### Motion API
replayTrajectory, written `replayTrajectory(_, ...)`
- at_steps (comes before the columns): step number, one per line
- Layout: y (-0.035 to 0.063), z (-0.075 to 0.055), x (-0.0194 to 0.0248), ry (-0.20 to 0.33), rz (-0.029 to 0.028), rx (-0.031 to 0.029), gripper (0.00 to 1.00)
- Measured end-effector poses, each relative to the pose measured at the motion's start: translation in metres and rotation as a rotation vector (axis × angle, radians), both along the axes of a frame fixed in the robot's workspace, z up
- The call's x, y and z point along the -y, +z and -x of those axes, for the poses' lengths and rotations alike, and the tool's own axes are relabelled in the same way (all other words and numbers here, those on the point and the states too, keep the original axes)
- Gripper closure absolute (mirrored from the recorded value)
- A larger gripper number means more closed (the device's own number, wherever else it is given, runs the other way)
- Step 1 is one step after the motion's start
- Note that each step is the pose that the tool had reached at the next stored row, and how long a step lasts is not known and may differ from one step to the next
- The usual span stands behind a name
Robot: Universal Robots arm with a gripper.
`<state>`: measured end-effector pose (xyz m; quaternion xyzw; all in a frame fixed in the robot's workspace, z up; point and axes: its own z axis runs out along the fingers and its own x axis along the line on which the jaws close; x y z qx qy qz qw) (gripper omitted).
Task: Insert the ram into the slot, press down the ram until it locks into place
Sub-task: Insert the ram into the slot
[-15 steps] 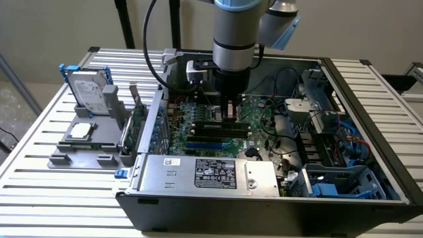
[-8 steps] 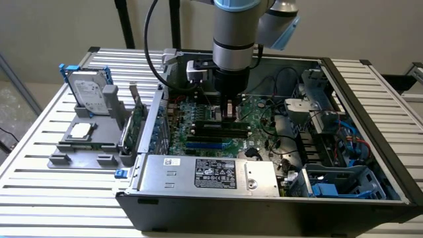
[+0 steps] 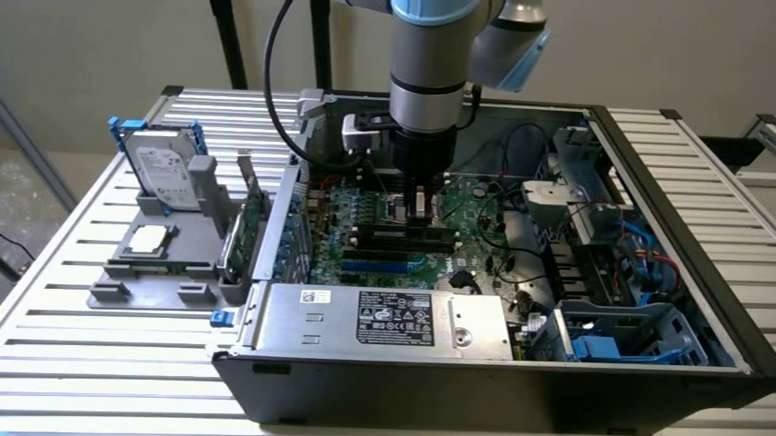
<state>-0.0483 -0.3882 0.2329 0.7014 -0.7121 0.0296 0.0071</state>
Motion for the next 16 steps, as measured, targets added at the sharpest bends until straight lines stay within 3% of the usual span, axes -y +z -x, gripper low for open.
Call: replayTrajectory(16,-0.0022,-0.0023,-0.0006,-0.001,0.0011,-0.0050,0.86)
